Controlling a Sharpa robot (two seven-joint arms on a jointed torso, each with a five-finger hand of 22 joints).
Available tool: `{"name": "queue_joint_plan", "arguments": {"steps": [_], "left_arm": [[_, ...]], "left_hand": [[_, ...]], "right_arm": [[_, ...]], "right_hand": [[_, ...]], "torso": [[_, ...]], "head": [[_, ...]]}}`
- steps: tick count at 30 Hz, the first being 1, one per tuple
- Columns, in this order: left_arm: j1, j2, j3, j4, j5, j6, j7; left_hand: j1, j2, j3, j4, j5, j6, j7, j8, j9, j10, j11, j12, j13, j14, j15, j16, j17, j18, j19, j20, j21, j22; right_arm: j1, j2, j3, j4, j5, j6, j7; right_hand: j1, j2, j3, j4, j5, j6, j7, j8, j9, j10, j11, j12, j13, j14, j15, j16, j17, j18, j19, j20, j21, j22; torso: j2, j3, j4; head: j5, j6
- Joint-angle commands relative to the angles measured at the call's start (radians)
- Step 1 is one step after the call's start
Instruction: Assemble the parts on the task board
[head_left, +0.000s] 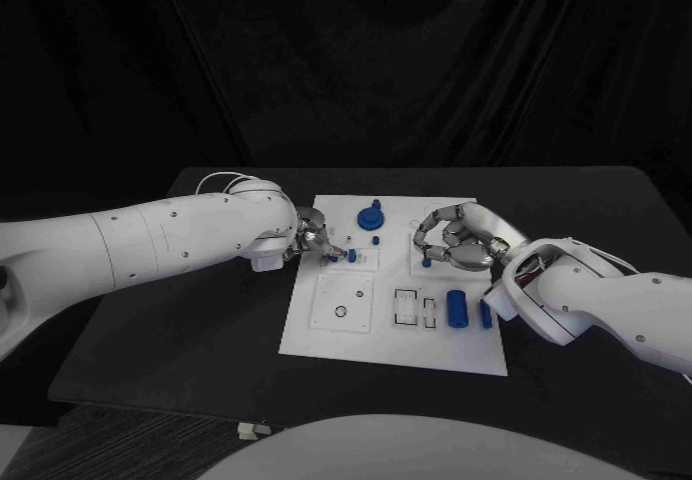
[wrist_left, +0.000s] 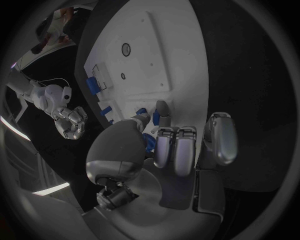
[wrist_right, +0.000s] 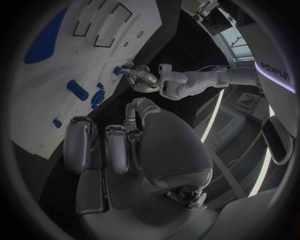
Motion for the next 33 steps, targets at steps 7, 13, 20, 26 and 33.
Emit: {"name": "queue_joint_plan", "arguments": {"steps": [7,13,20,26,33], "left_arm": [[-0.004,-0.009,-0.002,0.01,0.001,-0.028,0.028],[-0.002,-0.011,-0.002,0.013,0.001,-0.033,0.033],[-0.002,-0.013,-0.002,0.013,0.001,-0.041,0.039],[-0.001,-0.02,-0.002,0.019,0.001,-0.06,0.055],[0.003,-0.029,-0.001,0.03,0.001,-0.071,0.064]], "left_hand": [[-0.018,0.004,-0.056,0.002,0.026,-0.013,-0.007,0.015,0.031,0.11,-0.015,0.022,0.26,0.104,-0.019,0.014,0.268,0.042,0.011,-0.01,-0.006,0.19],[-0.018,0.004,-0.062,0.001,0.028,-0.01,-0.011,0.033,0.051,0.11,-0.018,0.022,0.26,0.104,-0.022,0.014,0.268,0.042,0.012,-0.013,-0.005,0.191],[-0.015,0.005,-0.07,0.002,0.03,-0.013,-0.015,0.061,0.084,0.11,-0.022,0.022,0.26,0.104,-0.025,0.014,0.268,0.042,0.013,-0.016,-0.003,0.191],[-0.011,0.005,-0.076,0.001,0.046,-0.016,-0.02,0.092,0.121,0.11,-0.026,0.022,0.26,0.104,-0.029,0.014,0.268,0.042,0.014,-0.02,-0.003,0.191],[-0.009,0.003,-0.078,0.001,0.051,-0.018,-0.021,0.097,0.127,0.11,-0.027,0.022,0.26,0.104,-0.03,0.014,0.268,0.041,0.015,-0.021,-0.001,0.192]], "right_arm": [[-0.003,0.002,0.001,-0.003,-0.001,0.01,-0.016],[-0.004,0.004,0.001,-0.006,-0.001,0.012,-0.018],[-0.004,0.004,0.001,-0.007,-0.001,0.014,-0.021],[-0.004,0.004,0.001,-0.007,-0.001,0.015,-0.022],[-0.004,0.005,0.001,-0.008,-0.001,0.016,-0.024]], "right_hand": [[-0.025,0.0,0.048,0.0,0.032,-0.004,0.001,0.026,-0.009,0.101,0.002,-0.012,0.252,0.069,-0.004,-0.007,0.09,0.012,0.009,-0.006,-0.005,0.207],[-0.026,0.0,0.049,-0.001,0.032,-0.004,0.001,0.027,-0.01,0.101,0.002,-0.012,0.252,0.069,-0.003,-0.008,0.088,0.013,0.008,-0.006,-0.008,0.206],[-0.026,0.0,0.049,-0.001,0.032,-0.004,0.001,0.027,-0.01,0.101,0.002,-0.012,0.252,0.069,-0.003,-0.008,0.088,0.013,0.008,-0.006,-0.008,0.206],[-0.026,0.0,0.049,-0.001,0.032,-0.004,0.001,0.027,-0.01,0.101,0.002,-0.012,0.252,0.069,-0.003,-0.008,0.088,0.013,0.008,-0.006,-0.008,0.206],[-0.026,0.0,0.049,-0.001,0.032,-0.004,0.001,0.027,-0.01,0.101,0.002,-0.012,0.252,0.069,-0.003,-0.008,0.088,0.013,0.008,-0.006,-0.008,0.206]], "torso": [[0.0,-0.0001,0.0],[0.0,0.0,0.0001],[-0.001,-0.0002,0.0001],[0.0,-0.0003,0.0],[0.0,-0.0001,-0.0002]], "head": [[0.001,0.0],[0.002,0.0],[0.001,0.0],[0.001,0.0],[0.004,0.0]]}}
